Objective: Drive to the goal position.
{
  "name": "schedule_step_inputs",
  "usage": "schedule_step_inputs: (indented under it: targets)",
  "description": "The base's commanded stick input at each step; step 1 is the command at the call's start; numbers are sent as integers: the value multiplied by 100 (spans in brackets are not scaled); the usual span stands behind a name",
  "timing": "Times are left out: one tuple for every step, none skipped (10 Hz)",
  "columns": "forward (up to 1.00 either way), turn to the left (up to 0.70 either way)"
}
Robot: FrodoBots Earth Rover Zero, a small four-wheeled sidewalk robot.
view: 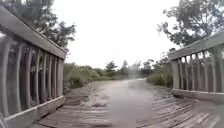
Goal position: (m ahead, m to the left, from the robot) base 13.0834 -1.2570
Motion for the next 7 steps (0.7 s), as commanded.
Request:
schedule_step_inputs:
  targets:
    - [45,0]
    - [45,0]
    - [45,0]
    - [45,0]
    - [45,0]
    - [45,0]
    - [45,0]
